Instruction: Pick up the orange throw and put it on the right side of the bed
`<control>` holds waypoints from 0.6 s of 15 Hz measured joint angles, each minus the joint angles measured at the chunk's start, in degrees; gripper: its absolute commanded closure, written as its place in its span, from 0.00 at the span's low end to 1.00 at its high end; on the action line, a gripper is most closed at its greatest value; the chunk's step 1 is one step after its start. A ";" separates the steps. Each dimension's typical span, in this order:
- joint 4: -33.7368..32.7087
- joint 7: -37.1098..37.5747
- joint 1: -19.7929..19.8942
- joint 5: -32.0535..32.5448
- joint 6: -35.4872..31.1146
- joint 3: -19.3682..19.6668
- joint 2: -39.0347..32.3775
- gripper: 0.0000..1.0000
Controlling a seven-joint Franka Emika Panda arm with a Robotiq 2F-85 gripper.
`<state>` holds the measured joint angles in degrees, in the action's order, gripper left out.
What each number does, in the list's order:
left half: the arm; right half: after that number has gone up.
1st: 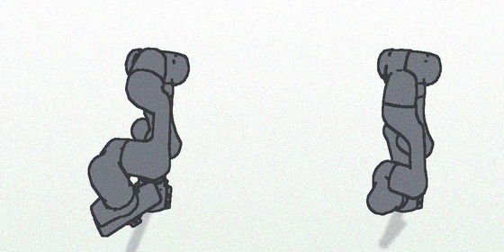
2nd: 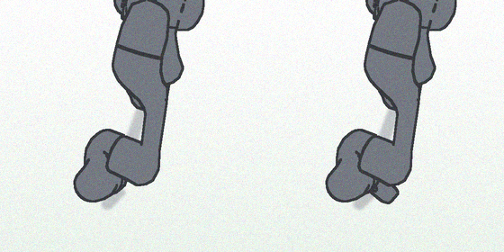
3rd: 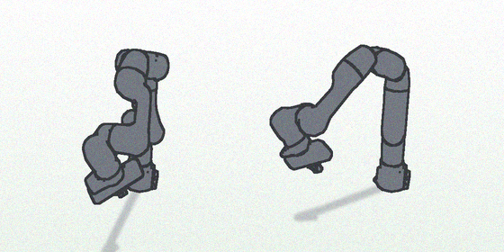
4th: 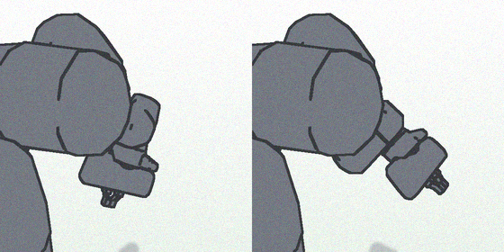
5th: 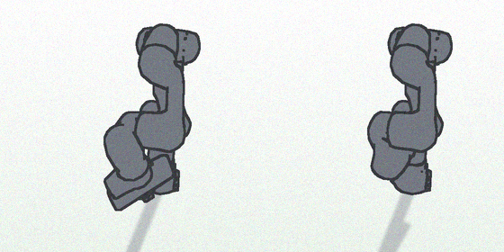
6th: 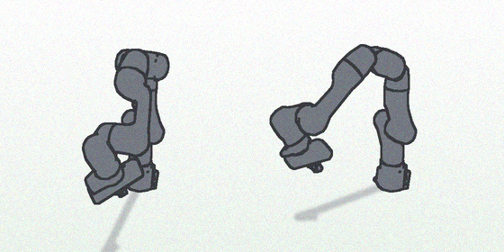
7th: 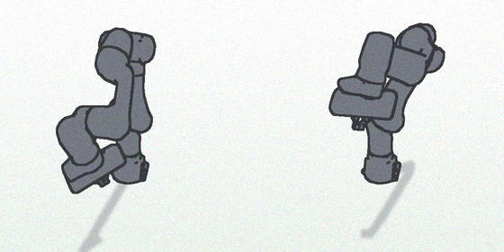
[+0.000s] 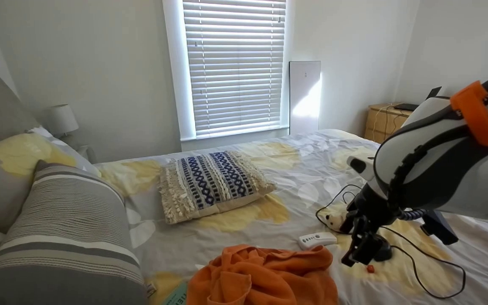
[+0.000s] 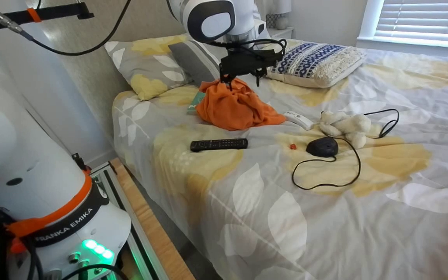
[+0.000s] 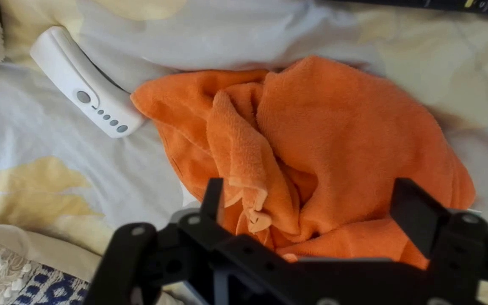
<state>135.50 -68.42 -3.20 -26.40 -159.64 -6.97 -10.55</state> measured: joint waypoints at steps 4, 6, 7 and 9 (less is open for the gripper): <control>-0.02 0.05 0.04 0.00 0.00 -0.16 0.07 0.00; -0.02 0.05 0.08 0.00 0.00 -0.17 0.08 0.00; -0.04 0.05 0.28 0.00 0.00 -0.38 0.07 0.00; -0.22 -0.32 1.34 -0.39 0.00 -1.49 -0.41 0.00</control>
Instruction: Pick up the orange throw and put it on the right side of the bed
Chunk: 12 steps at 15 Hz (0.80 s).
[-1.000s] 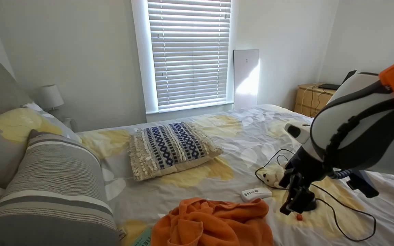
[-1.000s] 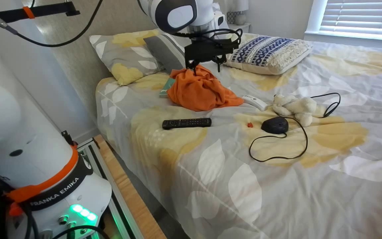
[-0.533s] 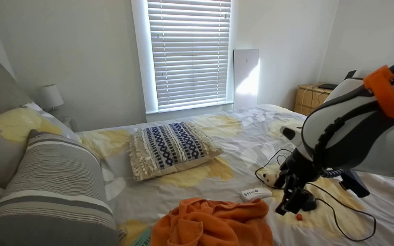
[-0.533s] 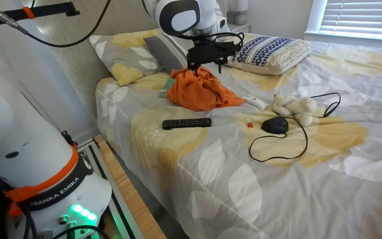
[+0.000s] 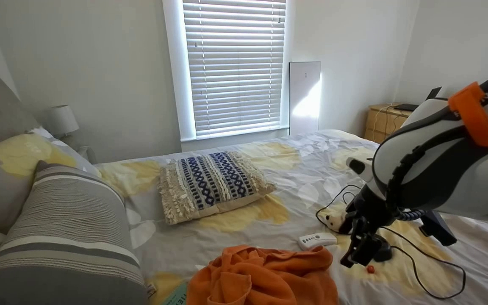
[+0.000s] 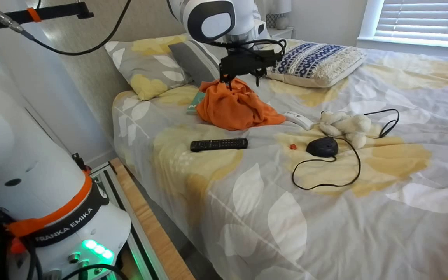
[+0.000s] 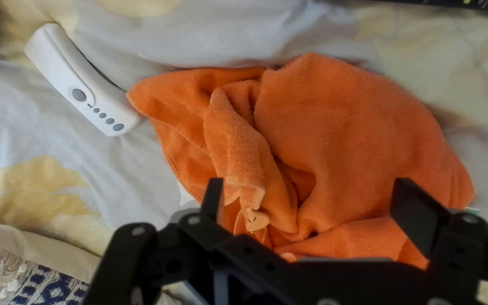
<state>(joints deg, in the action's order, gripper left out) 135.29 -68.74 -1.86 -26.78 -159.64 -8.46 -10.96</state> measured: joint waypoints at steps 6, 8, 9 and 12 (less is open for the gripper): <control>-1.91 -4.29 4.53 -0.13 -0.85 -4.24 -6.26 0.00; -3.14 -6.01 6.18 -0.11 -2.66 -5.97 -8.83 0.00; -3.74 -6.79 6.95 0.05 -3.68 -6.78 -10.10 0.00; -5.53 -8.34 9.22 1.00 -6.76 -9.32 -13.73 0.00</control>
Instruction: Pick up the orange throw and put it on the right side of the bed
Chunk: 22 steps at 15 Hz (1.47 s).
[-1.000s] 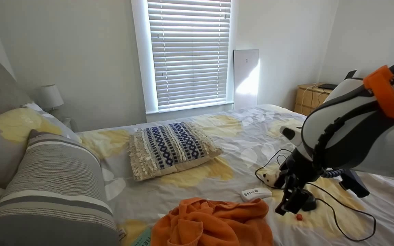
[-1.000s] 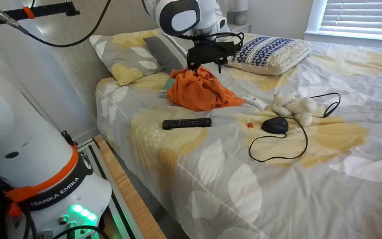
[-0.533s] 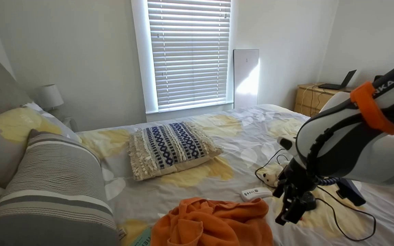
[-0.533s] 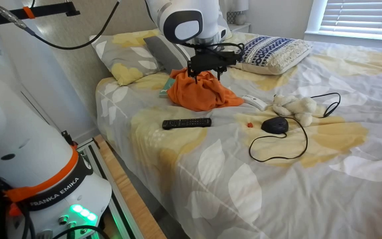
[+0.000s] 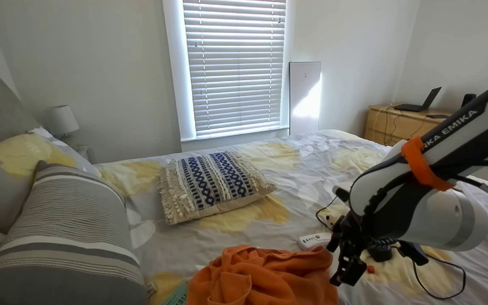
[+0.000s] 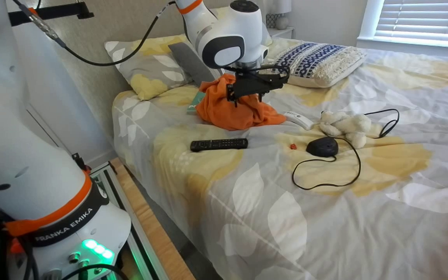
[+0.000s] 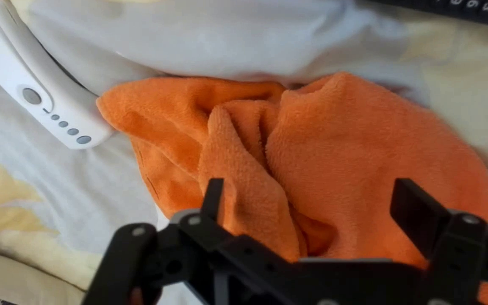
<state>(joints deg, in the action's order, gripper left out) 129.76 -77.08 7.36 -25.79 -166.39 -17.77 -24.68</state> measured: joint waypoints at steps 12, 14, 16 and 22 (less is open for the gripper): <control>-6.34 -2.35 10.27 15.10 -6.21 -10.18 -14.61 0.80; -7.12 -2.35 11.73 17.23 -6.73 -11.26 -16.48 0.95; -7.76 -2.35 13.18 18.90 -6.85 -12.43 -17.99 1.00; -8.85 -1.43 15.22 21.35 -6.80 -14.83 -18.13 0.97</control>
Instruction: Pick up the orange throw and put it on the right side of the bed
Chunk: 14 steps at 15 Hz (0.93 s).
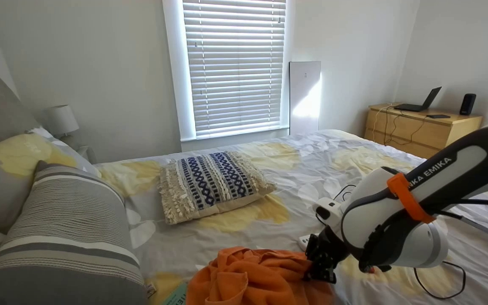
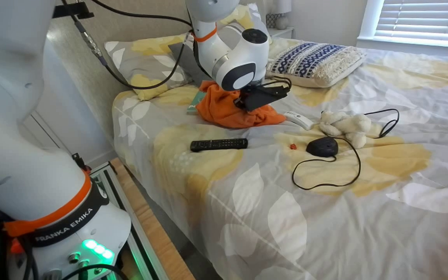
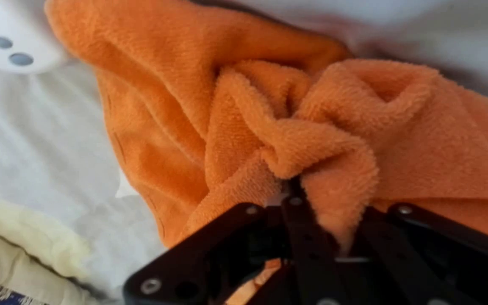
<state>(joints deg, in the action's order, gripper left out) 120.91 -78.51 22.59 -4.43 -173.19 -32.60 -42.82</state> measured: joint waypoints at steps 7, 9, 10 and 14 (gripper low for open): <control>-5.62 0.42 -1.16 5.14 0.19 -0.17 11.51 0.97; -8.00 0.28 -1.04 6.00 0.19 1.46 15.47 0.97; -9.39 0.13 -0.76 6.28 0.17 2.39 17.18 0.97; -14.38 0.40 0.78 6.32 -0.26 5.62 20.79 0.89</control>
<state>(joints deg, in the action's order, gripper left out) 106.53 -78.11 23.36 1.89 -173.45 -26.99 -22.03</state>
